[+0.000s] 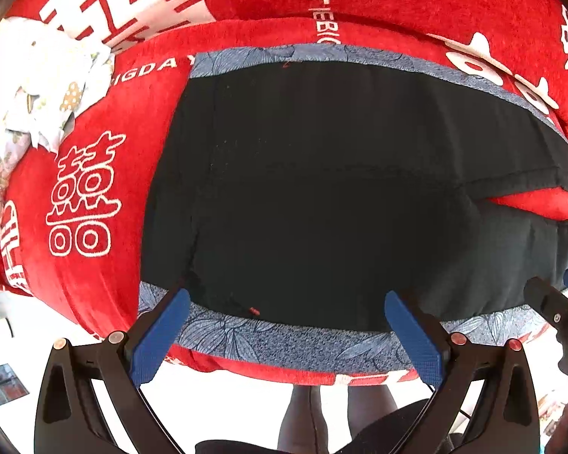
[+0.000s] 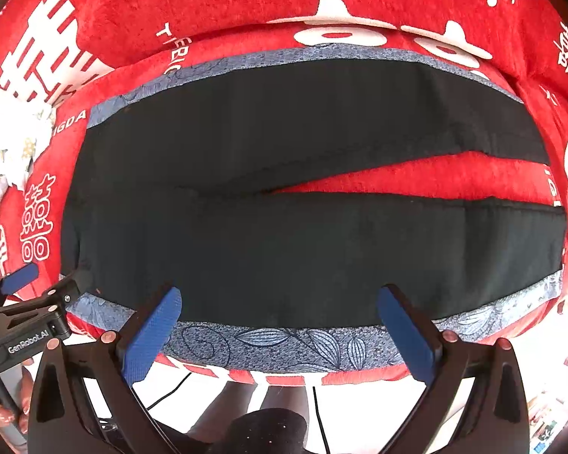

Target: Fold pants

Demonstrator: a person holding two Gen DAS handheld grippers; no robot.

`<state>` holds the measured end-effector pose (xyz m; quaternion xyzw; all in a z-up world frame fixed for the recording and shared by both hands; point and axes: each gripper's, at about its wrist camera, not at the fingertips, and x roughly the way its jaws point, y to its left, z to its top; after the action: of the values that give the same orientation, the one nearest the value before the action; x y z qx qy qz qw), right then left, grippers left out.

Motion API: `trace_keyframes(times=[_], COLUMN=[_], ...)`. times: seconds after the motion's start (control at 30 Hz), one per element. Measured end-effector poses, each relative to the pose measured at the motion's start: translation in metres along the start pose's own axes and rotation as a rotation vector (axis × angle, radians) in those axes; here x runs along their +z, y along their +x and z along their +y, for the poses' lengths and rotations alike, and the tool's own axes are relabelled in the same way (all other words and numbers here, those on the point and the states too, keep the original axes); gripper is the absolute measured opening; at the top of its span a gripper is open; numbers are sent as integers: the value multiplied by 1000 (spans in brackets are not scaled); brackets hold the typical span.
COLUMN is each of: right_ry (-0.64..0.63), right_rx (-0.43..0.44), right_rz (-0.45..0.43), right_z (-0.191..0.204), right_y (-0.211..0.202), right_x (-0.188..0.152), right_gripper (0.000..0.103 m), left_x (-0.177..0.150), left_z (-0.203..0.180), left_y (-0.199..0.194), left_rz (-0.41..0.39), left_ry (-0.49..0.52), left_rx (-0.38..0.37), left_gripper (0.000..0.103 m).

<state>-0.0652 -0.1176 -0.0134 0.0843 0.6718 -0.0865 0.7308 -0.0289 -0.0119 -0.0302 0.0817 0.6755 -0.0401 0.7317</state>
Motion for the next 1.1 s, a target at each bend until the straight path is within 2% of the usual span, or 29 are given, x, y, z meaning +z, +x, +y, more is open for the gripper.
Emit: trace_keyframes(times=[0.17,1.1], right_ry=[18,17], right_rx=[5,18], right_rz=[2,-12], right_z=[0,5], right_y=[2,-1], right_x=[-2,-13], right_gripper=[103,103], left_x=[-6,-16], left_z=[2,-2], left_y=[1,1], left_rz=[1,16], left_ry=[13,39], left_rx=[19,19], left_gripper=[103,103])
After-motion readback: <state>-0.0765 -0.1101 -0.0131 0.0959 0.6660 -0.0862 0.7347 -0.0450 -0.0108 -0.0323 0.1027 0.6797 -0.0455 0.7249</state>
